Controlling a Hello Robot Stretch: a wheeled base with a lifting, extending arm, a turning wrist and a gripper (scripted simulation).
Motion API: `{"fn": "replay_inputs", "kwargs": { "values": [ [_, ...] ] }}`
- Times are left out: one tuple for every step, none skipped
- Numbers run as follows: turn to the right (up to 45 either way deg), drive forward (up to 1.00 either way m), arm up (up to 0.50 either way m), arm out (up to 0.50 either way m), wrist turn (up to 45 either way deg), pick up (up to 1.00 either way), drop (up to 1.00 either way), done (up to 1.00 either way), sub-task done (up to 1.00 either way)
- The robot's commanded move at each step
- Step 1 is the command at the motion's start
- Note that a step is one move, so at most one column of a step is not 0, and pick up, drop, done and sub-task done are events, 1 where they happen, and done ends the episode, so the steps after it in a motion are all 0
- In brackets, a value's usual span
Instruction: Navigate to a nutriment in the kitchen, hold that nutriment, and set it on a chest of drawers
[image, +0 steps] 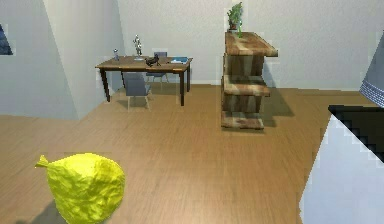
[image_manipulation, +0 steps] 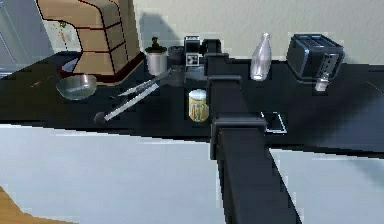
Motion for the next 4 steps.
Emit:
{"fn": "replay_inputs", "kwargs": {
  "values": [
    [0.0, 0.00, 0.00, 0.00, 45.0, 0.00, 0.00, 0.00, 0.00],
    [0.0, 0.00, 0.00, 0.00, 45.0, 0.00, 0.00, 0.00, 0.00],
    [0.0, 0.00, 0.00, 0.00, 18.0, 0.00, 0.00, 0.00, 0.00],
    [0.0, 0.00, -0.14, 0.00, 0.0, 0.00, 0.00, 0.00, 0.00]
  ]
}}
